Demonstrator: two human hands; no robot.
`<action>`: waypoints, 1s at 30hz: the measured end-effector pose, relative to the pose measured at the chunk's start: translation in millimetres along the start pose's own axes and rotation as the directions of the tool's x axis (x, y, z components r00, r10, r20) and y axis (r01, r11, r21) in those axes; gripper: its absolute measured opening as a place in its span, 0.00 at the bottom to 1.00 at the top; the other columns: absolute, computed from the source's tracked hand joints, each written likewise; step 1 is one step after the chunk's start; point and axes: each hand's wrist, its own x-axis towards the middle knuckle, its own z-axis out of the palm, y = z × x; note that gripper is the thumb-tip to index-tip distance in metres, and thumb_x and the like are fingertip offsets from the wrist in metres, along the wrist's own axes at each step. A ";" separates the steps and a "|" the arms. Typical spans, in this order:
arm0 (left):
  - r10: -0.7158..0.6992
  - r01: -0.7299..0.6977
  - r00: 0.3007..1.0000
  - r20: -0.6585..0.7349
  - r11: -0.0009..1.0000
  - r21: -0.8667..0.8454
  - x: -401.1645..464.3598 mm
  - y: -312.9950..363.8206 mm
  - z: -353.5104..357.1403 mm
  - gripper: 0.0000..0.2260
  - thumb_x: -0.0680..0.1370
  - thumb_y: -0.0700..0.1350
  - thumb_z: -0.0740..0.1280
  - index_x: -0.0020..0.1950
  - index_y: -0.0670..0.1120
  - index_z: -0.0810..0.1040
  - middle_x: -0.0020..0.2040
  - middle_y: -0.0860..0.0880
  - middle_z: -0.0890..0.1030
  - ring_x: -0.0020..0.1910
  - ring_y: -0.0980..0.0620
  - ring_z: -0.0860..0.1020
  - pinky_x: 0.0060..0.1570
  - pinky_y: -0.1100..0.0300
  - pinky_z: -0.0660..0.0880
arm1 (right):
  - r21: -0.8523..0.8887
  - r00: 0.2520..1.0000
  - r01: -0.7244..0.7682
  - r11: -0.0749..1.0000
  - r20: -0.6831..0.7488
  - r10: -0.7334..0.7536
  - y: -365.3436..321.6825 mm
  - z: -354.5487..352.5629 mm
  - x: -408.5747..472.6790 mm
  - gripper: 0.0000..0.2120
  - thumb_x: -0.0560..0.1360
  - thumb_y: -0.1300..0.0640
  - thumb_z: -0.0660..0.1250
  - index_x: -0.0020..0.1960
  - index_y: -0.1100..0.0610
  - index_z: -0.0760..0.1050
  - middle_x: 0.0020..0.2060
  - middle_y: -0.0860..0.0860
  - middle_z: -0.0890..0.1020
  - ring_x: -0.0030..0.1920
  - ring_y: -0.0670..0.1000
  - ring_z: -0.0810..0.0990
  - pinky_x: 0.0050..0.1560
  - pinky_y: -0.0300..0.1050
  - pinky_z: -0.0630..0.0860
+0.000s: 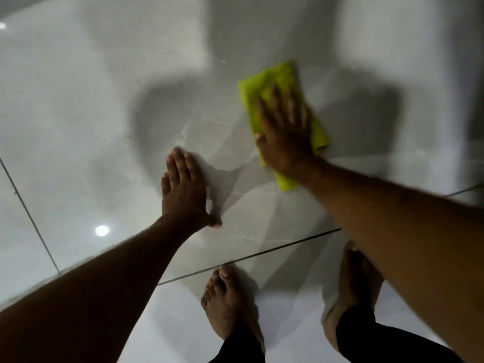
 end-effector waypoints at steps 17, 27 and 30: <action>0.082 -0.079 0.995 -0.062 0.995 0.057 -1.1 -20.1 9.8 0.74 0.50 0.71 0.76 0.76 0.38 0.33 0.77 0.37 0.32 0.76 0.38 0.33 0.75 0.44 0.45 | -0.051 0.998 0.064 0.997 0.005 -0.064 13.5 6.2 -25.3 0.34 0.75 0.48 0.58 0.79 0.52 0.53 0.78 0.59 0.57 0.77 0.68 0.53 0.72 0.69 0.54; -0.026 0.028 0.997 -0.076 0.999 0.020 -19.9 28.1 9.2 0.64 0.54 0.60 0.81 0.76 0.36 0.47 0.75 0.32 0.51 0.74 0.31 0.53 0.71 0.42 0.59 | -0.061 0.780 0.599 0.798 0.266 -0.566 88.9 -4.7 -160.3 0.33 0.71 0.50 0.57 0.75 0.52 0.62 0.77 0.59 0.62 0.76 0.63 0.60 0.73 0.64 0.61; 0.010 -0.028 0.997 -0.083 0.974 -0.224 -27.5 68.0 21.2 0.47 0.58 0.62 0.78 0.68 0.41 0.64 0.64 0.39 0.68 0.61 0.37 0.68 0.57 0.46 0.70 | 0.011 0.997 -0.022 1.000 0.072 0.021 90.3 -8.8 -180.3 0.30 0.72 0.42 0.61 0.67 0.59 0.69 0.67 0.65 0.72 0.66 0.67 0.71 0.63 0.62 0.71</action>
